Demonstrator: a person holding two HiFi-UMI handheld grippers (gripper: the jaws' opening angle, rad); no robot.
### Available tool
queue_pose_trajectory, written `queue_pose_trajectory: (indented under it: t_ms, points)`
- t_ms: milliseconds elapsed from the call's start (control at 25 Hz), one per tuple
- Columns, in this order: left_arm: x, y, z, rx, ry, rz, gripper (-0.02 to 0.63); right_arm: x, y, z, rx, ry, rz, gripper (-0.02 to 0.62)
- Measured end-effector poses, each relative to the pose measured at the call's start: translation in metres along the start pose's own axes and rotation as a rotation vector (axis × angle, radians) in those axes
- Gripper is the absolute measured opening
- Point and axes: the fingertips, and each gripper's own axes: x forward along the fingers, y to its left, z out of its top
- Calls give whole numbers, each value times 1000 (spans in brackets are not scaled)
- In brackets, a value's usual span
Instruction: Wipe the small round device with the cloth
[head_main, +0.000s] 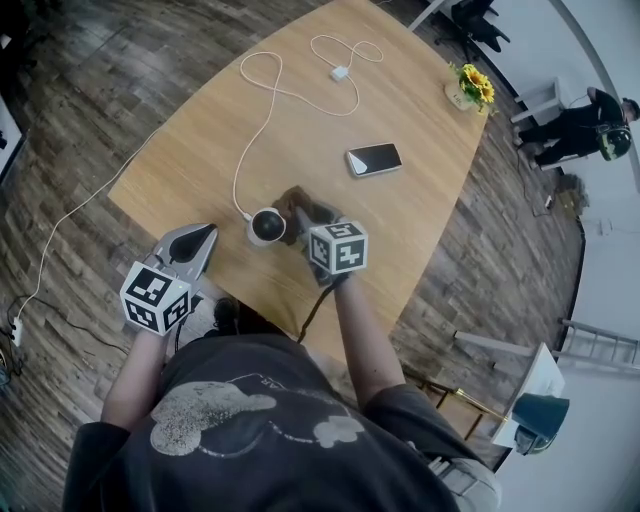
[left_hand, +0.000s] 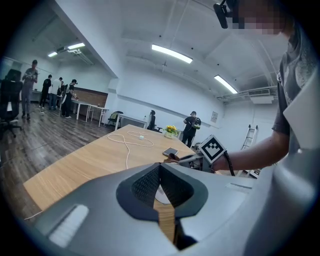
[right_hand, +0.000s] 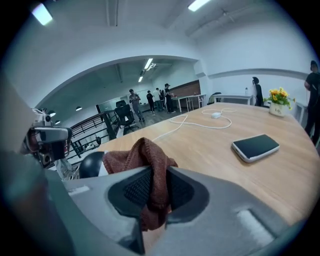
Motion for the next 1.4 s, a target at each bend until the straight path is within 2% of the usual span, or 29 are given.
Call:
queue_pose_trajectory:
  t_ms: [120,320,480,600,800,1120,1400]
  points:
    - [-3,1,3,4,-11,1,17,-19,8,26,3,-87,0,54]
    - [-9,2,5,5,-31,2,17,-61,32,92,-37,-282,43,54]
    - [-13,2,10,6,-48,2,17,-86,59,146,-107,-377,98,54]
    - [-16,3,13,2,-65,10,17,-95,83,170,-146,-408,143,54]
    - [-27,8,12,-8,-85,30,17,-81,103,154,-201,-333,133,54]
    - [-38,18,4,-37,-100,60,17,-53,95,85,-190,-116,63,54]
    - [-40,19,2,-50,-99,66,17,-18,103,62,-161,13,63,54]
